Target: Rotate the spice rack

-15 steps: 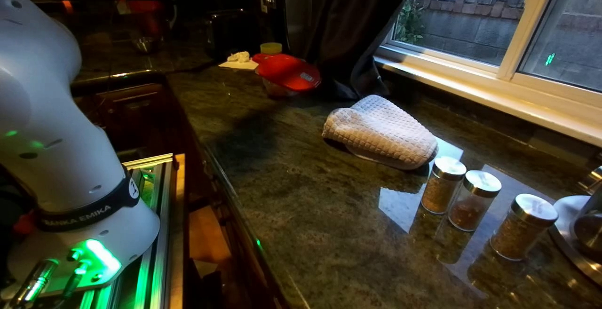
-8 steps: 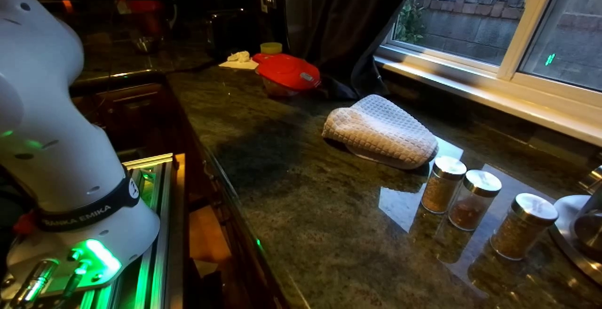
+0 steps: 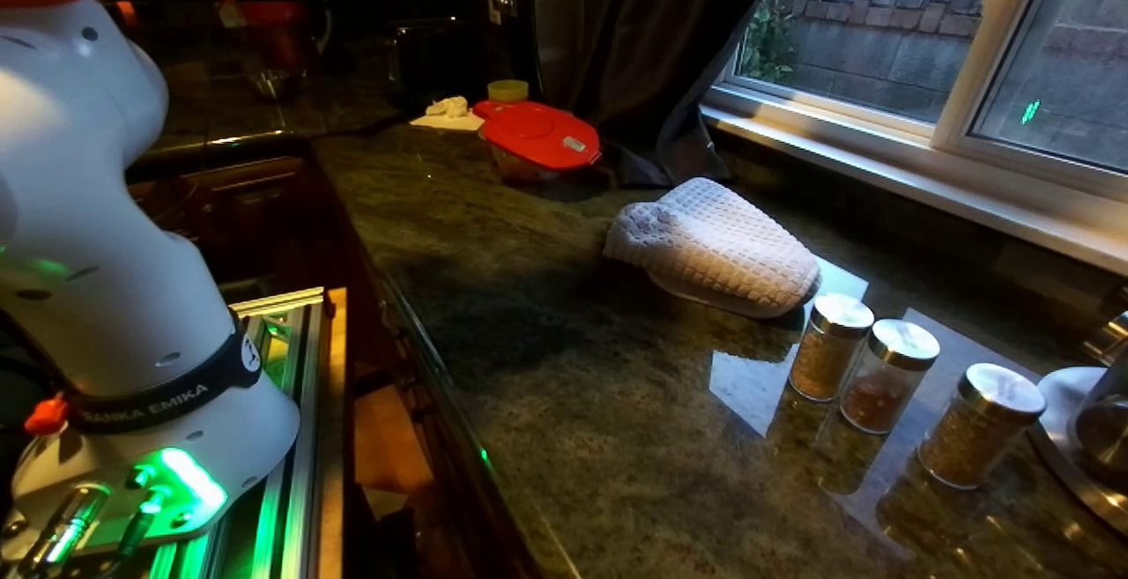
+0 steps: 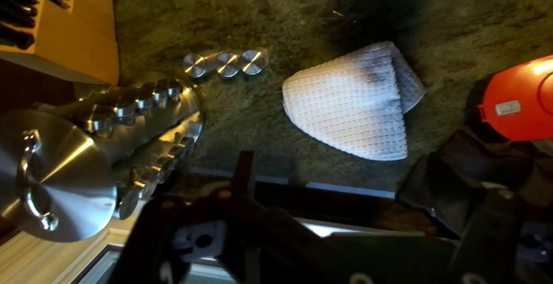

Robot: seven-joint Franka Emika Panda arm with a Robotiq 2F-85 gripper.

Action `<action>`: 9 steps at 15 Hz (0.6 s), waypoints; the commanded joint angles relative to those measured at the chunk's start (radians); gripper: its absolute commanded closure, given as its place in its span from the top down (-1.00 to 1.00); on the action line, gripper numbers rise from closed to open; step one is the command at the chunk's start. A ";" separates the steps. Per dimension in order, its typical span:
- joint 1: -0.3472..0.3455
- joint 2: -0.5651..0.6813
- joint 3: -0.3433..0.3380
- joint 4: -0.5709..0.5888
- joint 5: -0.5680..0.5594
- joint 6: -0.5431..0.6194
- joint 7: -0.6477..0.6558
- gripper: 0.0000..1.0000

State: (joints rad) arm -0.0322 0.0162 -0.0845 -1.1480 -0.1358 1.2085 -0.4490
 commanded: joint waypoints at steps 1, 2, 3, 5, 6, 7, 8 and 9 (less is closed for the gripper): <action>-0.061 0.140 -0.025 0.197 0.003 0.012 -0.123 1.00; -0.067 0.158 -0.041 0.214 0.009 0.032 -0.146 1.00; -0.087 0.179 -0.047 0.232 0.041 0.050 -0.171 1.00; -0.070 0.132 -0.036 0.157 0.009 0.050 -0.121 1.00; -0.071 0.135 -0.036 0.156 0.009 0.050 -0.120 1.00; -0.069 0.134 -0.035 0.155 0.009 0.050 -0.120 1.00; -0.066 0.133 -0.035 0.155 0.009 0.050 -0.119 1.00; -0.063 0.130 -0.034 0.155 0.009 0.050 -0.118 1.00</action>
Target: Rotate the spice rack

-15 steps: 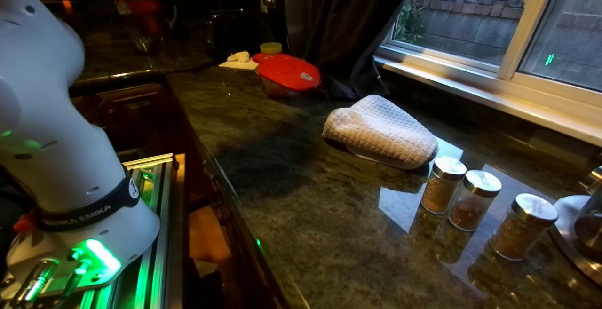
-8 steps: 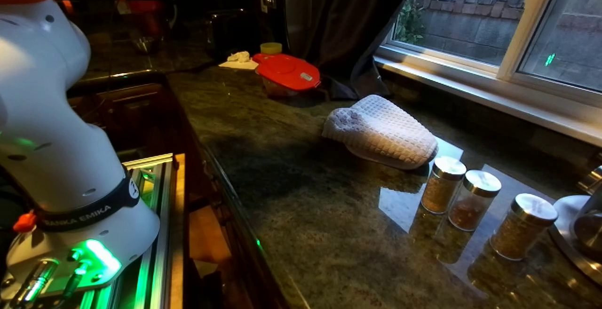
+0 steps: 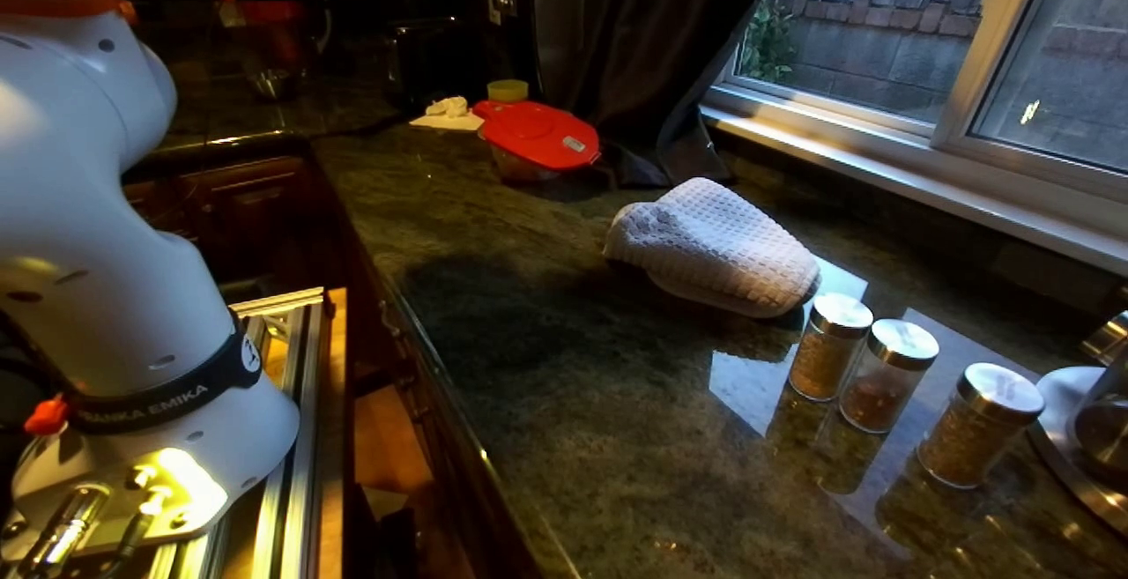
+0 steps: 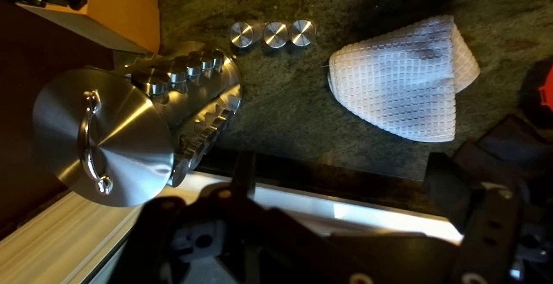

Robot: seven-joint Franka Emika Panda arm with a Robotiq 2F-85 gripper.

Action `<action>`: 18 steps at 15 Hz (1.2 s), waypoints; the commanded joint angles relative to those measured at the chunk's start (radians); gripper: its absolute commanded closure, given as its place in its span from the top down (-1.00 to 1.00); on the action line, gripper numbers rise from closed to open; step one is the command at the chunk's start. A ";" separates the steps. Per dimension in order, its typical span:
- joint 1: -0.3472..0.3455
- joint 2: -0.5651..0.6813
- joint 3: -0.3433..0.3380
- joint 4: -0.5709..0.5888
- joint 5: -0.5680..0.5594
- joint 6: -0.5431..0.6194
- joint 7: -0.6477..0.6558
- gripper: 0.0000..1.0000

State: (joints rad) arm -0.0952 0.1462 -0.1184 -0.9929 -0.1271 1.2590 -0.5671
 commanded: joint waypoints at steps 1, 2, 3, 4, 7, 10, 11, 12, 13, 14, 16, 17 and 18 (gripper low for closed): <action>0.002 -0.001 0.000 0.000 0.000 0.000 0.000 1.00; 0.001 -0.002 0.000 0.000 0.000 0.000 0.000 1.00; 0.001 -0.002 0.000 0.000 0.000 0.000 0.000 1.00; 0.001 -0.002 0.000 0.000 0.000 0.000 0.000 1.00; 0.001 -0.002 0.000 0.000 0.000 0.000 0.000 1.00; -0.011 0.033 -0.010 0.007 0.011 0.031 0.037 1.00; -0.019 0.047 -0.016 0.004 0.013 0.038 0.051 1.00; -0.028 0.059 -0.022 -0.003 0.015 0.043 0.067 1.00; -0.038 0.072 -0.031 -0.012 0.017 0.058 0.084 1.00; -0.048 0.086 -0.038 -0.022 0.021 0.089 0.102 1.00; -0.076 0.117 -0.054 -0.026 0.038 0.129 0.128 1.00; -0.091 0.134 -0.061 -0.025 0.045 0.148 0.127 1.00; -0.108 0.152 -0.066 -0.021 0.059 0.159 0.122 1.00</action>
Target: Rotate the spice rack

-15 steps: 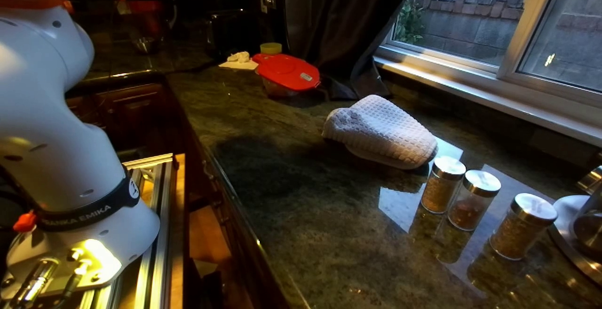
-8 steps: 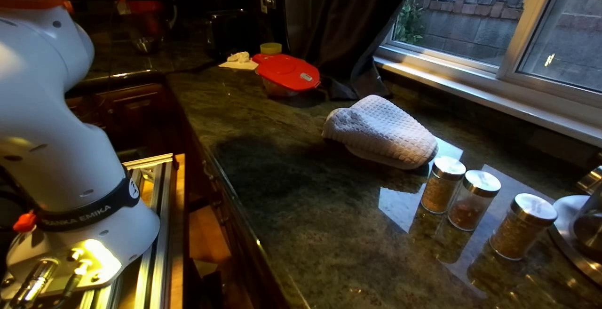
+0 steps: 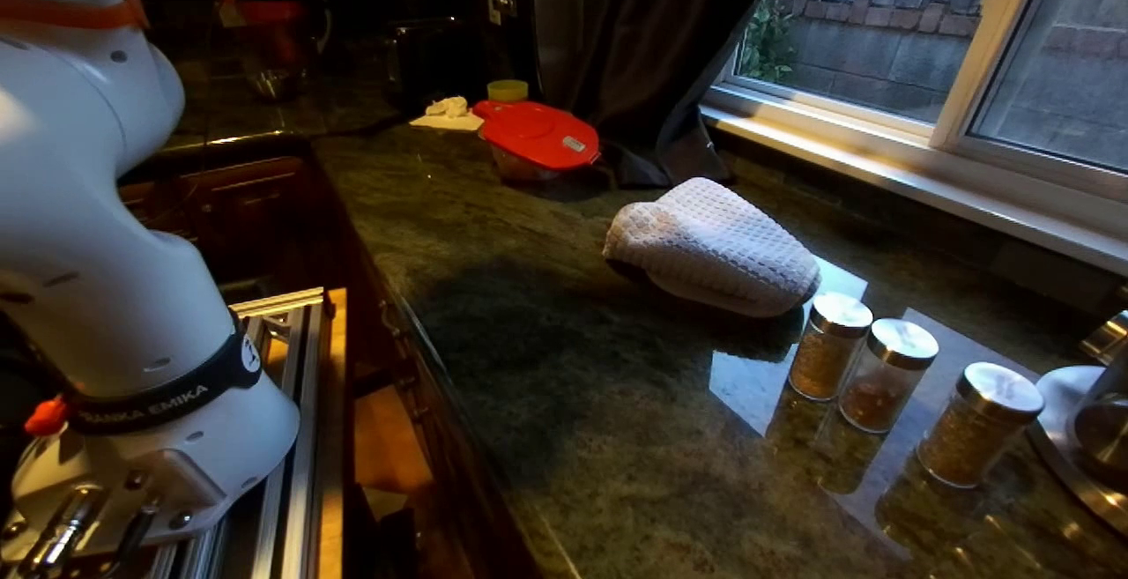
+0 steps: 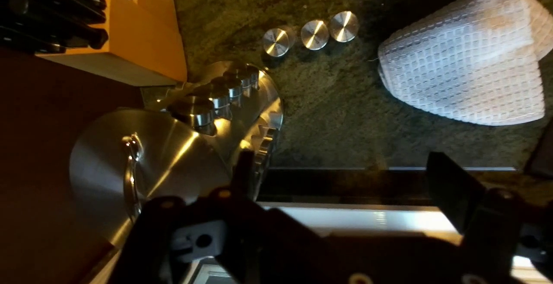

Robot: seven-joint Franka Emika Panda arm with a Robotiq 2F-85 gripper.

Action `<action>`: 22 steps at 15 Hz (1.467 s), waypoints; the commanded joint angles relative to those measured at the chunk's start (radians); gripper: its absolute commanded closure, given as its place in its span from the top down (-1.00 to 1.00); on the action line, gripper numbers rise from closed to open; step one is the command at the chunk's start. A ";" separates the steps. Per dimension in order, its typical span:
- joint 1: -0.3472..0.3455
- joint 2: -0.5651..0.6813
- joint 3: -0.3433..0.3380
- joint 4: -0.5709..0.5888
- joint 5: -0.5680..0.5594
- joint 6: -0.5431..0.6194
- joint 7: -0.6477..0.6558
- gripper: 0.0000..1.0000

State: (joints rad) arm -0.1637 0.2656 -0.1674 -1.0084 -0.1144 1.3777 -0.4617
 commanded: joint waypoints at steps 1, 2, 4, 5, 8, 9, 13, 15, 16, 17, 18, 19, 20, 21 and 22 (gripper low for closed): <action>-0.057 0.048 -0.018 -0.006 0.070 0.053 0.009 1.00; -0.078 0.067 -0.019 0.001 0.098 0.068 0.000 1.00; -0.110 0.104 -0.018 0.009 0.138 0.121 -0.009 1.00; -0.125 0.121 -0.017 0.015 0.158 0.136 -0.012 1.00; -0.164 0.167 -0.017 0.032 0.190 0.190 -0.014 1.00; -0.180 0.180 -0.014 0.042 0.211 0.197 -0.014 1.00; -0.215 0.215 -0.012 0.058 0.255 0.291 -0.002 1.00; -0.223 0.227 -0.013 0.058 0.262 0.348 0.003 1.00; -0.227 0.232 -0.012 0.056 0.264 0.372 0.003 1.00; -0.229 0.236 -0.012 0.050 0.265 0.407 0.003 1.00; -0.230 0.241 -0.011 0.048 0.268 0.429 0.006 1.00; -0.232 0.244 -0.008 0.045 0.275 0.441 0.006 1.00; -0.231 0.248 -0.008 0.041 0.276 0.461 0.007 1.00; -0.231 0.253 -0.009 0.038 0.278 0.479 0.011 1.00; -0.231 0.258 -0.008 0.037 0.282 0.489 0.016 1.00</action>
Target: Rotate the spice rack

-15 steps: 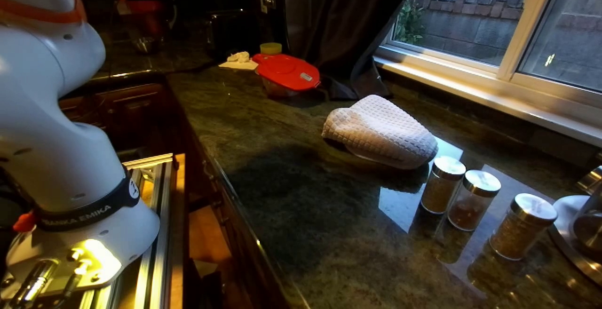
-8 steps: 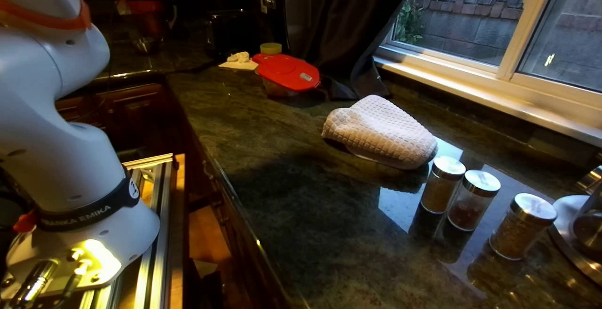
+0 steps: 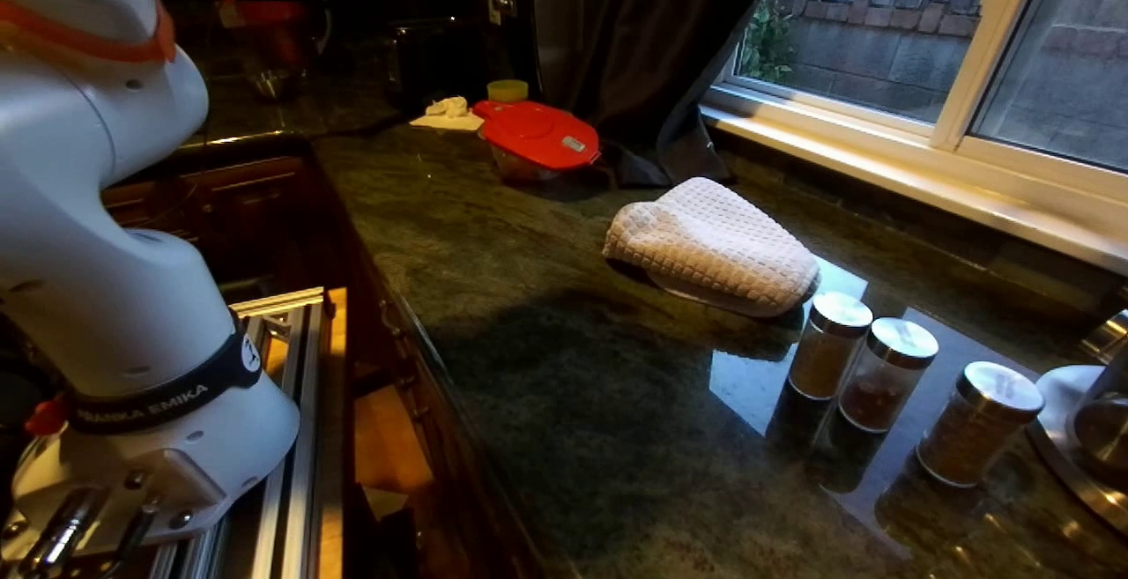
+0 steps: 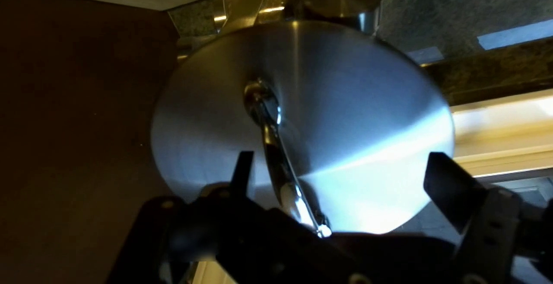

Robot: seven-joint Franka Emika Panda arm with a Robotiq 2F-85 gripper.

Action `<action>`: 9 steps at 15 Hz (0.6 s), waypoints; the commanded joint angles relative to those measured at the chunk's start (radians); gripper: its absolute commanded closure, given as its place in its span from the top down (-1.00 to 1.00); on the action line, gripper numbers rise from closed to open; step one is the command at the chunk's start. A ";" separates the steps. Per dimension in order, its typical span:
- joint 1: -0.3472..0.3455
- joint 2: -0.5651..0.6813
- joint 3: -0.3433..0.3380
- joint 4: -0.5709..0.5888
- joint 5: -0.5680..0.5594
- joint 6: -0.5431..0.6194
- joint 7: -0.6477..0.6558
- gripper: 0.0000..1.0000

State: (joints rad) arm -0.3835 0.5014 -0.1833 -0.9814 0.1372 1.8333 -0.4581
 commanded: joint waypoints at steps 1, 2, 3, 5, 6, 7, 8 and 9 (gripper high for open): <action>-0.010 0.026 0.007 0.009 0.030 0.047 0.013 1.00; -0.012 0.028 0.008 0.010 0.035 0.033 0.019 1.00; -0.012 0.030 0.008 0.015 0.037 0.000 0.030 1.00; -0.013 0.030 0.007 0.028 0.044 -0.077 0.058 1.00; -0.012 0.030 0.006 0.035 0.043 -0.116 0.073 1.00; -0.012 0.032 0.003 0.045 0.041 -0.141 0.091 1.00; -0.010 0.034 -0.001 0.059 0.033 -0.180 0.115 1.00; -0.010 0.036 -0.001 0.072 0.033 -0.212 0.135 1.00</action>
State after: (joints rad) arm -0.3868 0.5230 -0.1831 -0.9594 0.1526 1.7388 -0.3869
